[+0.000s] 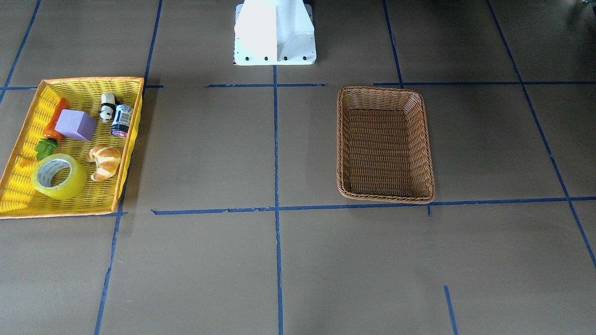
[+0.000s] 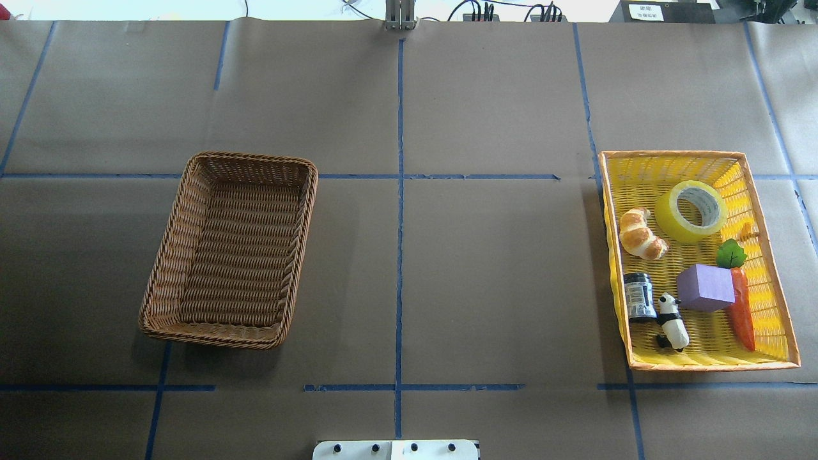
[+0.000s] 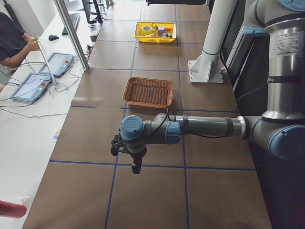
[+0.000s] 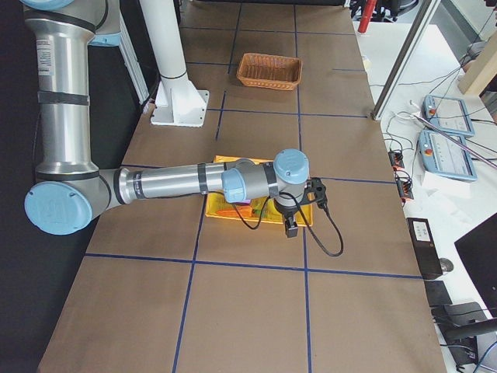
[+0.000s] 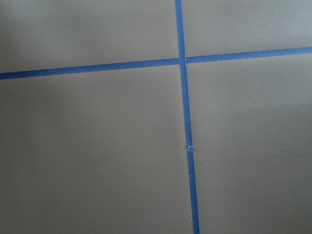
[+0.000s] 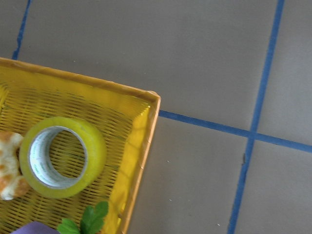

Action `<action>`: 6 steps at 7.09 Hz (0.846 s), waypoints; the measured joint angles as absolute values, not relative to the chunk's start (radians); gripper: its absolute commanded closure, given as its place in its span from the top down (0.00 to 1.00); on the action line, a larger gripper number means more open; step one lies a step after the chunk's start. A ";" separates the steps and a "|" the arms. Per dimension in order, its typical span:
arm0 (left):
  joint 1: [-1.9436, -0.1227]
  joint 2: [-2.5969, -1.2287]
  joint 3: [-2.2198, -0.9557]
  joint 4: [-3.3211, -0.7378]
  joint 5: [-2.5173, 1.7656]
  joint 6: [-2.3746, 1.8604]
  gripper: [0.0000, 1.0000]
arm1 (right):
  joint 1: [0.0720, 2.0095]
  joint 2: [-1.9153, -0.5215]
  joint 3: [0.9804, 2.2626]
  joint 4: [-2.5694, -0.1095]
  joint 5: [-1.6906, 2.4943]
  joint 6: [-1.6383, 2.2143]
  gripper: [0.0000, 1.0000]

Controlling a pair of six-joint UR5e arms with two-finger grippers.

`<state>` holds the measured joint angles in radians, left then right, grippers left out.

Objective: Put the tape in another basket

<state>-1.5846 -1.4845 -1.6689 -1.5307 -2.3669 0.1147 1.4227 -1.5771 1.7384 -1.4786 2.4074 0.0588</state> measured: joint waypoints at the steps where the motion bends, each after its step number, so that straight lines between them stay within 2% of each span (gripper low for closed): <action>1: -1.585 -1.484 -1.668 -1.531 -2.367 0.115 1.00 | 1.366 -1.551 1.742 -1.463 2.406 0.180 1.00; 4: -1.585 -1.486 -1.667 -1.531 -2.367 0.116 1.00 | 1.226 -1.538 1.733 -1.273 2.338 0.558 1.00; 6: -1.584 -1.487 -1.667 -1.531 -2.367 0.115 1.00 | 1.136 -1.541 1.689 -1.170 2.251 0.652 1.00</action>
<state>-1.5837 -1.4873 -1.6674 -1.5309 -2.3673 0.1151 1.1364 -1.5411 1.6888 -1.1699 2.2513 0.6517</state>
